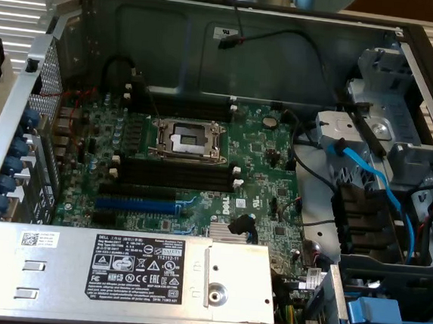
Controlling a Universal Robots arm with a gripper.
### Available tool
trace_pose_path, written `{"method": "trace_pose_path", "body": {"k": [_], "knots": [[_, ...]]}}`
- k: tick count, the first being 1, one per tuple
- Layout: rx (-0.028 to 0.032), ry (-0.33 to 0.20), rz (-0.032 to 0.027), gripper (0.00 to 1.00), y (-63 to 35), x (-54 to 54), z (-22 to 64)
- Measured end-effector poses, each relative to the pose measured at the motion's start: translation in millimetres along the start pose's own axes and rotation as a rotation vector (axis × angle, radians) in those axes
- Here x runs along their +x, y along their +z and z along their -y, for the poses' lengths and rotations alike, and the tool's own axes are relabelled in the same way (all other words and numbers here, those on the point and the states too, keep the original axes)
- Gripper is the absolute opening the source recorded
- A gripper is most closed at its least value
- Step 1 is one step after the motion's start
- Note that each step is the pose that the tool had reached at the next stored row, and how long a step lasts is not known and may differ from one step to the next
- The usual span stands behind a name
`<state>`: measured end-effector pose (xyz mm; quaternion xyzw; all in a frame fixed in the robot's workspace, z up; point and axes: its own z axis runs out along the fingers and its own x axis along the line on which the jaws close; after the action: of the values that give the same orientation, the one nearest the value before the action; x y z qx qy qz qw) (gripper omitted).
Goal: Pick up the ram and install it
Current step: 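Pick up the ram and move it above insertion slot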
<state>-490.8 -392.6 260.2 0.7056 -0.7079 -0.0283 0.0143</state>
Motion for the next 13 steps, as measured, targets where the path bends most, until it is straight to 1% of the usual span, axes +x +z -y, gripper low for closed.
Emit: {"method": "trace_pose_path", "body": {"k": [3, 6, 10, 13], "knots": [[0.0000, 0.001, -0.0070, 0.10, 2.3, 2.4, 0.4], [0.0003, 0.001, -0.0164, 0.10, 4.0, 5.7, 2.4], [0.0001, 0.002, -0.0275, 0.10, 5.9, 10.0, 6.2], [0.0004, 0.001, -0.0335, 0.10, 8.3, 11.4, 10.3]]}}
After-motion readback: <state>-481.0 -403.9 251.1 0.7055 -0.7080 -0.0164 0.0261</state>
